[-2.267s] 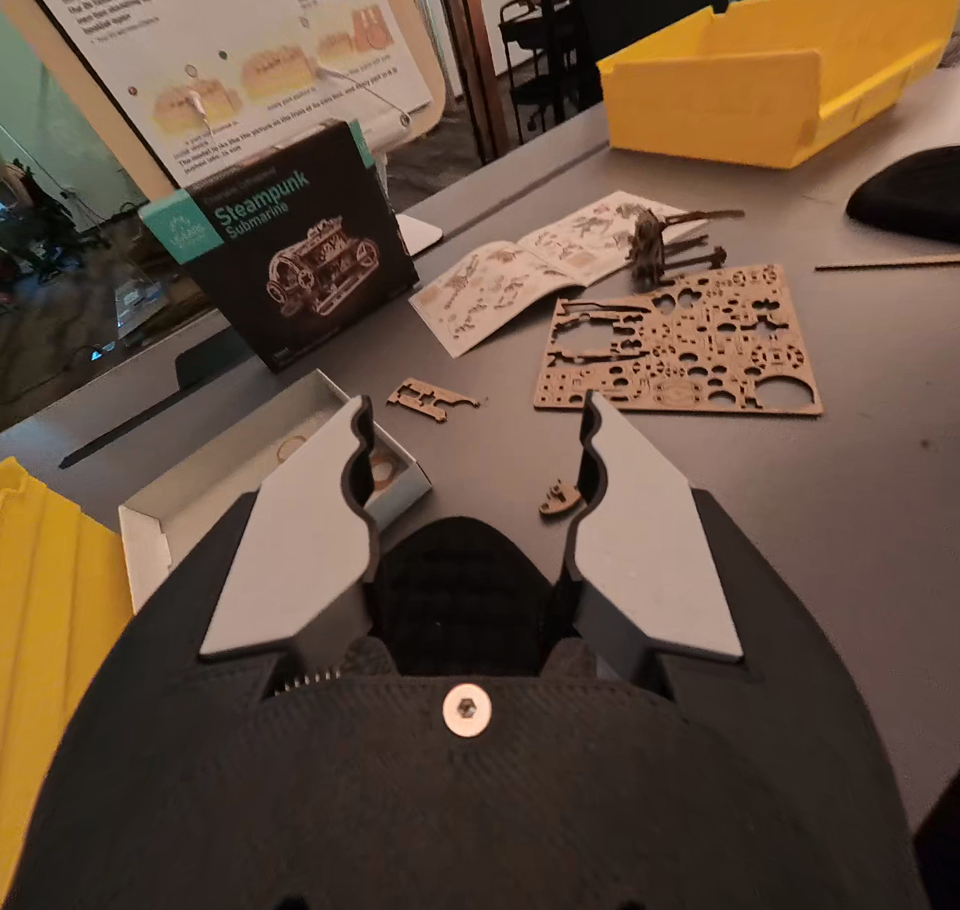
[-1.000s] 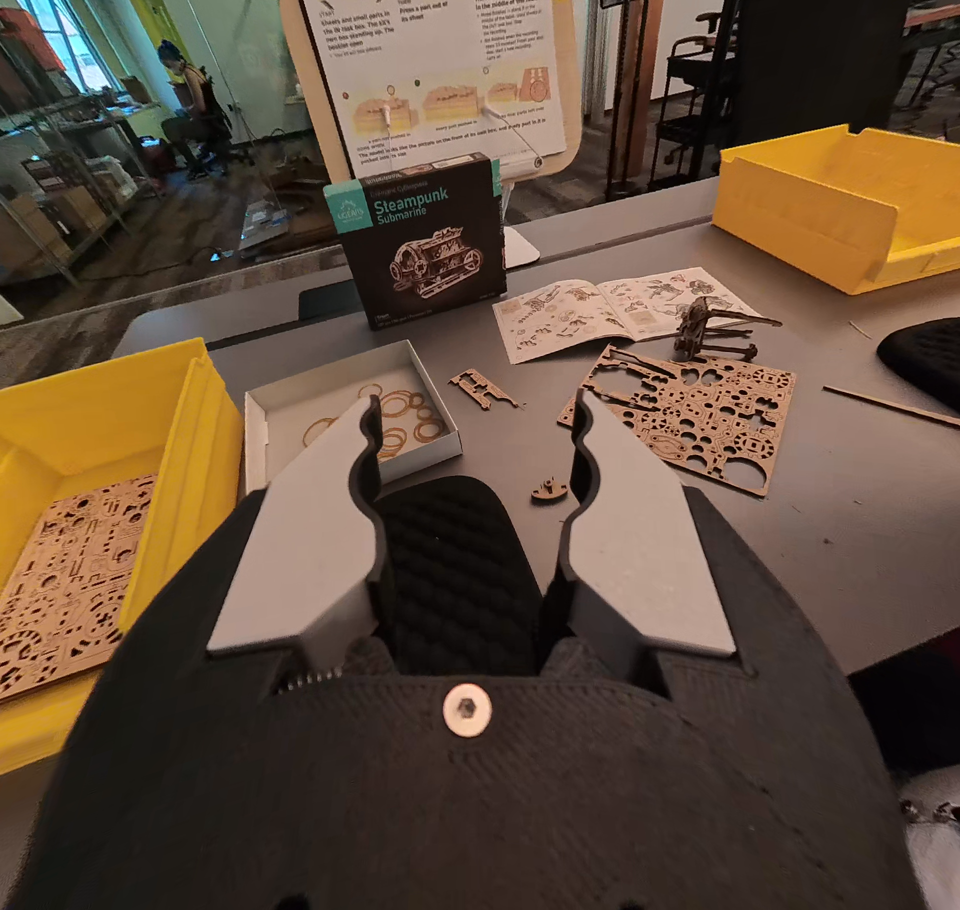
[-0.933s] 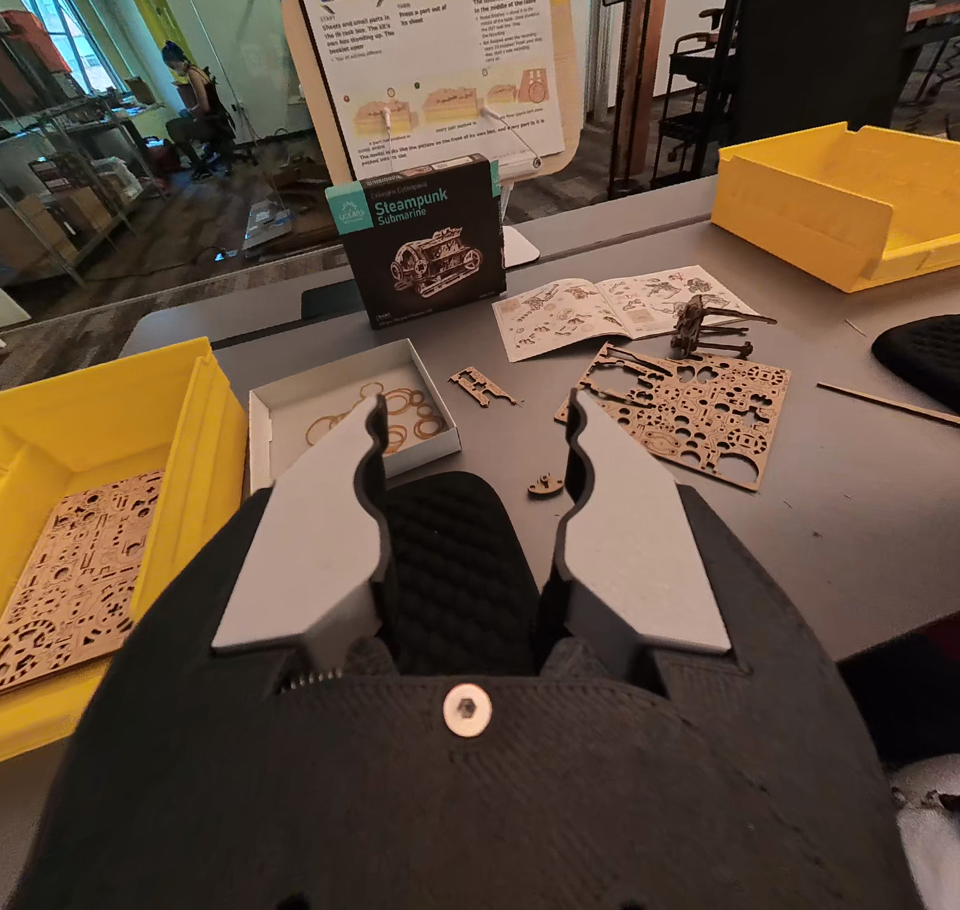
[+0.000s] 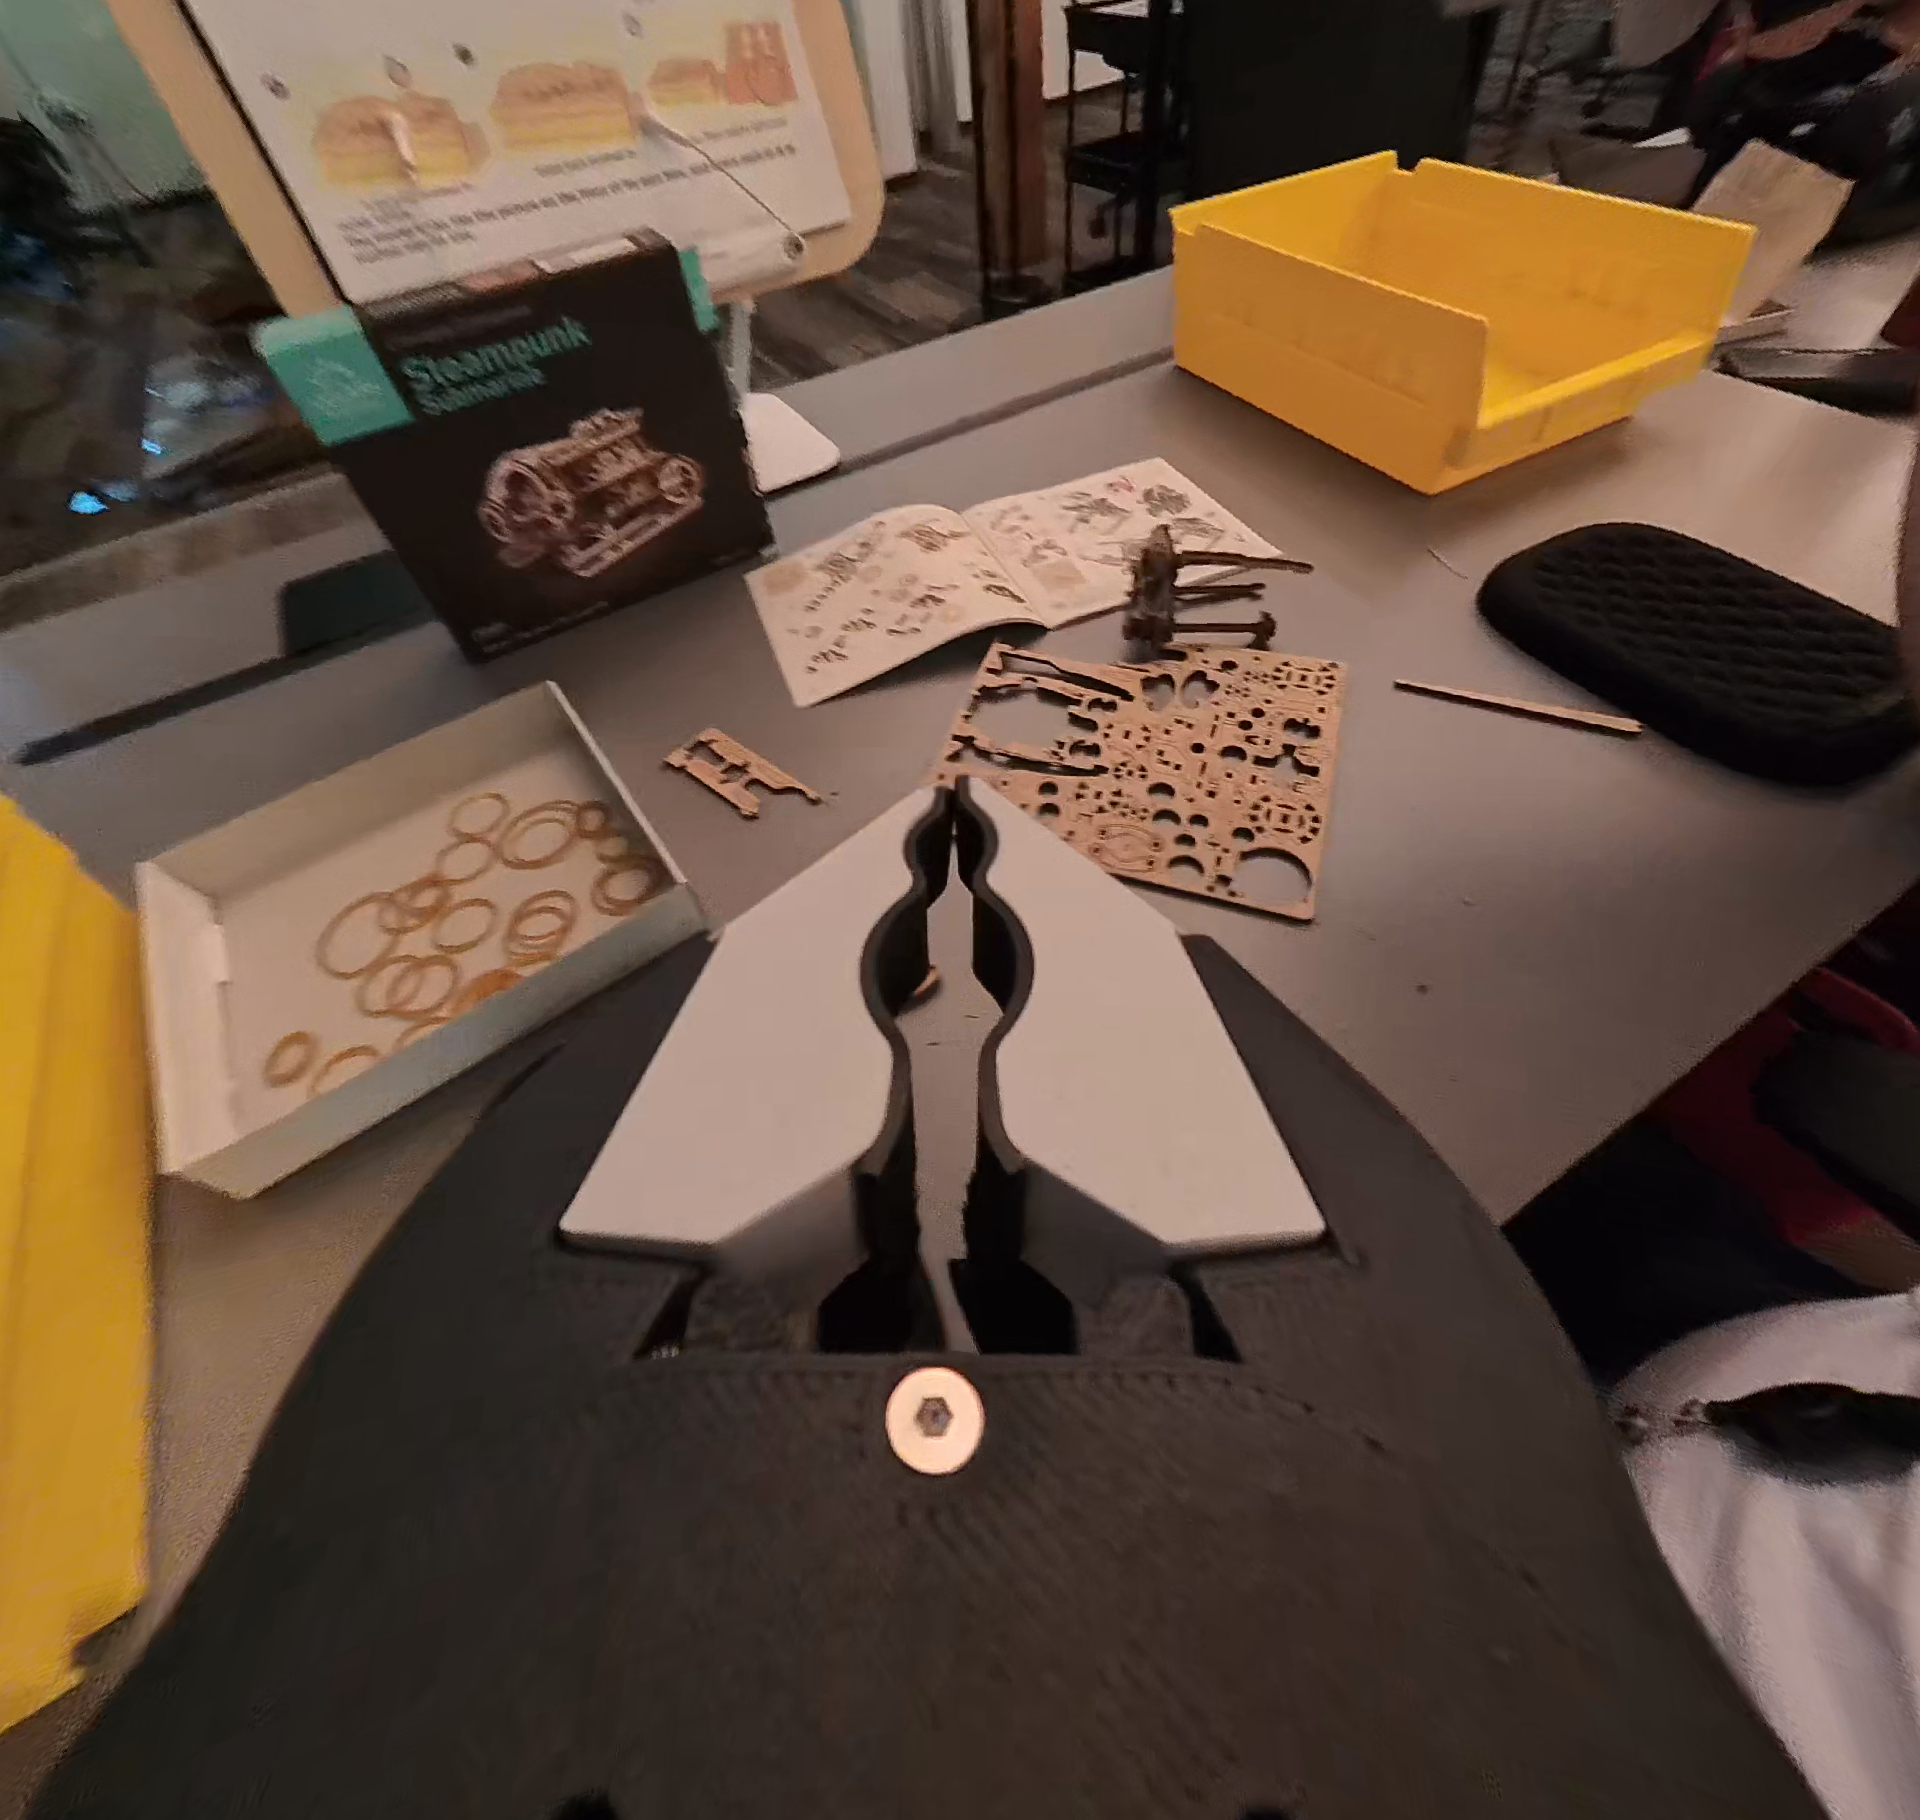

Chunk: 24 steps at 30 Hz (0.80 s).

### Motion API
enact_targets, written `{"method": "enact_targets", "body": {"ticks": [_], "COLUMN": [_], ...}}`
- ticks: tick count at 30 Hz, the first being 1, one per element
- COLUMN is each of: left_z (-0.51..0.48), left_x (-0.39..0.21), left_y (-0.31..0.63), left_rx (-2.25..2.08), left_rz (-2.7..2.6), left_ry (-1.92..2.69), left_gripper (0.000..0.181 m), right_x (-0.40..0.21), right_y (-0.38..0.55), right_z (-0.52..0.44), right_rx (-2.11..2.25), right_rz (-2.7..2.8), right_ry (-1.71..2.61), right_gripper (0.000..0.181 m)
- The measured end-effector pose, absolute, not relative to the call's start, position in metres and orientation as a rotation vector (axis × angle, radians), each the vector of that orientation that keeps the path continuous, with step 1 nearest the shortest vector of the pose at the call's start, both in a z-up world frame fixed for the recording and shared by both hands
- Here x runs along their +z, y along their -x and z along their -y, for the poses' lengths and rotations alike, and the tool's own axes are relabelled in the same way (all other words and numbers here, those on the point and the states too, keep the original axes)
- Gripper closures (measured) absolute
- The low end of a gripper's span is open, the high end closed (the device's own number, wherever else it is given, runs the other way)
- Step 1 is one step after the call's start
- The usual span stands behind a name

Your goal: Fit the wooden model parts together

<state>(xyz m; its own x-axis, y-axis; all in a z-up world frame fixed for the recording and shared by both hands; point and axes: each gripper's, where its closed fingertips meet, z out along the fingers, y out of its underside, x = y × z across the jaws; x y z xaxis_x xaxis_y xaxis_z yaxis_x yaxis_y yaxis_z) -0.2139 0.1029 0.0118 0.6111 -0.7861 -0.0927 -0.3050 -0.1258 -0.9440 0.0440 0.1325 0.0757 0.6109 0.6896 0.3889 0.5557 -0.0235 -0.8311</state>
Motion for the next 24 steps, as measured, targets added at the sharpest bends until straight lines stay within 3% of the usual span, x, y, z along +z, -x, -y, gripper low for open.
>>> {"method": "enact_targets", "body": {"ticks": [1, 3, 5, 12, 15, 24], "left_z": [-0.103, -0.103, -0.096, -0.090, -0.092, -0.110], "left_x": [0.005, -0.016, -0.044, -0.099, -0.108, -0.129], "left_y": [0.208, 0.192, 0.170, 0.130, 0.125, 0.112], "left_rx": [-0.568, -0.675, -0.805, -0.961, -0.934, -0.723], "left_rz": [-0.910, -0.897, -0.919, -0.959, -1.018, -1.060], "left_ry": [1.723, 1.816, 1.925, 2.080, 2.115, 2.155], "left_gripper": [0.181, 0.147, 0.128, 0.130, 0.123, 0.113], "right_x": [0.059, 0.022, -0.019, -0.112, -0.130, -0.149], "right_y": [-0.039, -0.037, -0.037, -0.043, -0.045, -0.052], "right_z": [-0.134, -0.140, -0.139, -0.111, -0.099, -0.103], "right_rx": [0.184, 0.185, 0.200, 0.352, 0.387, 0.328], "right_rz": [1.079, 1.163, 1.277, 1.451, 1.489, 1.472], "right_ry": [1.751, 1.886, 2.028, 2.479, 2.585, 2.692], "right_gripper": [0.177, 0.158, 0.155, 0.139, 0.130, 0.129]}}
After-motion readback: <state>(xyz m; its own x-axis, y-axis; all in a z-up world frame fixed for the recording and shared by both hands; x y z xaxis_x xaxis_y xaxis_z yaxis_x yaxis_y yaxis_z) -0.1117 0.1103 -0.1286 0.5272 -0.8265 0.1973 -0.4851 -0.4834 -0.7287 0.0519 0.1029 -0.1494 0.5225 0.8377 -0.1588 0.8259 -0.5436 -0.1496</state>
